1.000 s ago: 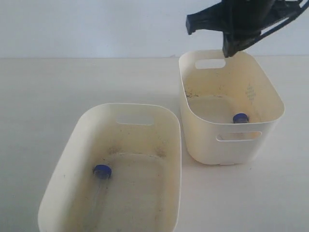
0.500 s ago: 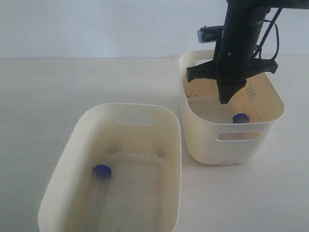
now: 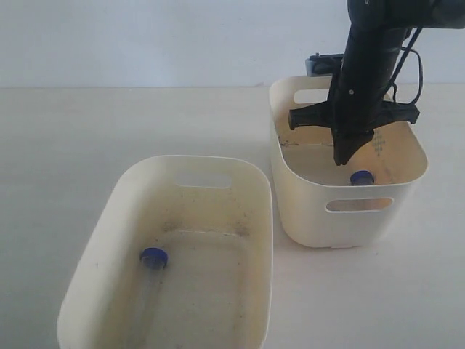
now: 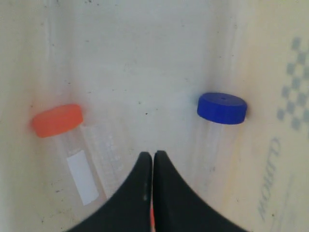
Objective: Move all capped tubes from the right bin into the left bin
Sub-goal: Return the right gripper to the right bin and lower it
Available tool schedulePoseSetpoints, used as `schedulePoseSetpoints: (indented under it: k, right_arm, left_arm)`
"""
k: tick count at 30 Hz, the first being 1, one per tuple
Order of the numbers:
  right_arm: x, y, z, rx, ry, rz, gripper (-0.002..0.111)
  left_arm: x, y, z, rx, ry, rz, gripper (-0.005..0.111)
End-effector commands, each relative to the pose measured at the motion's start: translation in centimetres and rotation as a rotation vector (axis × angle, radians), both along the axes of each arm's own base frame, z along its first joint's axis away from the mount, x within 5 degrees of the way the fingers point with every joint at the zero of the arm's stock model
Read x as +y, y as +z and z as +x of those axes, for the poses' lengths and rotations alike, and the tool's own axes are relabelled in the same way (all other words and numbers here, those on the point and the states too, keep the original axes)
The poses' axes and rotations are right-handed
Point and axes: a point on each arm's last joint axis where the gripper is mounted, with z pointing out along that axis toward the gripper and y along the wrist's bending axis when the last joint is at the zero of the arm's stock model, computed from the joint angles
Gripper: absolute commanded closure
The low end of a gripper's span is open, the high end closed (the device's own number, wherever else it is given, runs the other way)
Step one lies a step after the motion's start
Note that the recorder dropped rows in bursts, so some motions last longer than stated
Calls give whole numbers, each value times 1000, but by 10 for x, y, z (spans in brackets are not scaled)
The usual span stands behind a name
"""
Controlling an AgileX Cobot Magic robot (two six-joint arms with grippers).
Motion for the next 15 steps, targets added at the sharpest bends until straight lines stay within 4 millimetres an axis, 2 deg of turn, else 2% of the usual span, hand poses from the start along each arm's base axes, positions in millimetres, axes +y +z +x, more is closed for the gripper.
schedulePoseSetpoints:
  k: [1,7,15]
  right_arm:
    - [-1,2,2,-9,6,13,108]
    - [6,2,0,3,-12,81,108]
    - [6,-1,1,7,-12,78,108]
  left_arm:
    - [0,1,0,-6,0,-13,102]
    - [0,1,0,-6,0,-13,102]
    - [0,1,0,-6,0,-13,102]
